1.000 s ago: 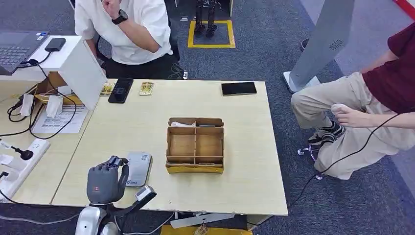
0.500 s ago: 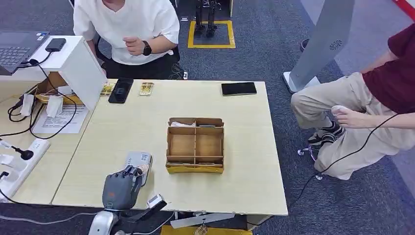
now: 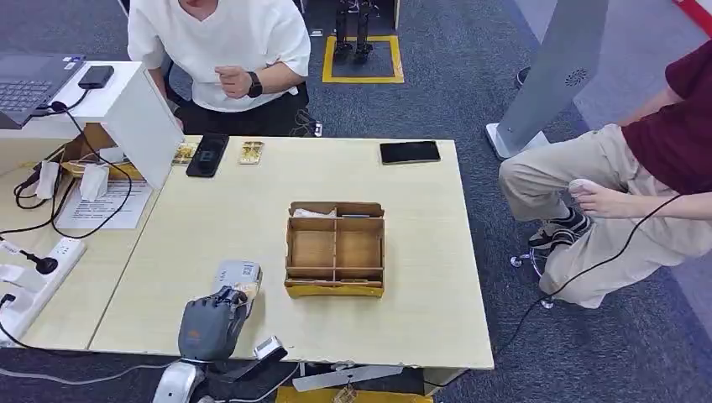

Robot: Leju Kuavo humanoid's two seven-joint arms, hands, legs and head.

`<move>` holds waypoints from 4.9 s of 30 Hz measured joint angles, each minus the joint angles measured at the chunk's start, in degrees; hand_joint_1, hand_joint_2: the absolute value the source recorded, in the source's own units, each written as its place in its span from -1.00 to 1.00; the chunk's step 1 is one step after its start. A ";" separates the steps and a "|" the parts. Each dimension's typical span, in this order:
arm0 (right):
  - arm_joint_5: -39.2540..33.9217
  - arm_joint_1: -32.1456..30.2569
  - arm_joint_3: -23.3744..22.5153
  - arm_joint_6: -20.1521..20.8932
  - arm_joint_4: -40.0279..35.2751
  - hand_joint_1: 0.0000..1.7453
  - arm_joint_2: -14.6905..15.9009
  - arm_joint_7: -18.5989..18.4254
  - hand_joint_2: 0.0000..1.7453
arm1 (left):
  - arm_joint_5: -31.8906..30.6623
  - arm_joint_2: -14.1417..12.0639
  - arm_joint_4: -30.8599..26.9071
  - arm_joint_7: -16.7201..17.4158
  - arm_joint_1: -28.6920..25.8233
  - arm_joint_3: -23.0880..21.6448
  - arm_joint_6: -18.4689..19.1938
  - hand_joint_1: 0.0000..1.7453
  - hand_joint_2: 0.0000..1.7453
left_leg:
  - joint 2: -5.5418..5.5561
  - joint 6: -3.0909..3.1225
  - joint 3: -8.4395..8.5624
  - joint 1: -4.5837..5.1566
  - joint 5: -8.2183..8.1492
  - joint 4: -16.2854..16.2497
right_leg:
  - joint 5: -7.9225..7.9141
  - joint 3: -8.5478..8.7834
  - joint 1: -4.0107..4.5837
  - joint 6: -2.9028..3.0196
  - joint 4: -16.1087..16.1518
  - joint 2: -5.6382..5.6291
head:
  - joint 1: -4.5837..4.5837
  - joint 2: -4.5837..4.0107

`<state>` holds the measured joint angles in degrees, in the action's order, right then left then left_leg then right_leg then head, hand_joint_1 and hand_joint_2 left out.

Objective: Pass the card to the sensor for recognition and then transmit it.

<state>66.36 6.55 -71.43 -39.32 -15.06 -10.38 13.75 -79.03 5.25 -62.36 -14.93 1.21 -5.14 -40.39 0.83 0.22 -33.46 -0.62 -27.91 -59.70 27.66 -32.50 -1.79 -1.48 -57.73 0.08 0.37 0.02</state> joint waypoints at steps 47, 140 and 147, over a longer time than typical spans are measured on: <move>3.89 0.10 1.81 -0.13 -1.94 -1.00 -2.34 -2.69 1.00 | 54.14 9.09 -12.26 -5.97 16.23 -0.79 1.22 1.00 1.00 | 0.00 0.04 -0.03 -0.01 0.05 -0.03 | -0.09 -0.03 0.01 -0.05 0.00 -0.03 | 0.02 0.00; 2.54 -0.77 -2.36 -0.15 -2.14 -1.00 -1.60 0.83 1.00 | 34.28 -8.24 -32.88 -16.94 -2.01 -31.23 6.58 -1.00 1.00 | 0.00 0.05 -0.07 0.00 0.04 -0.02 | -0.05 -0.08 0.00 -0.06 0.01 -0.01 | 0.04 0.00; 2.38 -0.66 -2.36 -0.15 -1.60 -1.00 -1.25 0.83 1.00 | 28.47 -9.25 -30.03 -13.02 0.08 -33.33 6.56 -1.00 1.00 | 0.01 0.05 -0.08 0.00 0.04 -0.02 | -0.05 -0.08 0.00 -0.06 0.01 0.00 | 0.04 0.00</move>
<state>68.74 5.88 -73.79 -39.47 -16.65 -11.63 14.58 -50.57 -4.00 -92.39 -27.95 1.29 -38.47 -33.84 0.84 0.27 -33.54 -0.62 -27.87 -59.72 27.61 -32.58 -1.79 -1.54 -57.72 0.08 0.42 0.02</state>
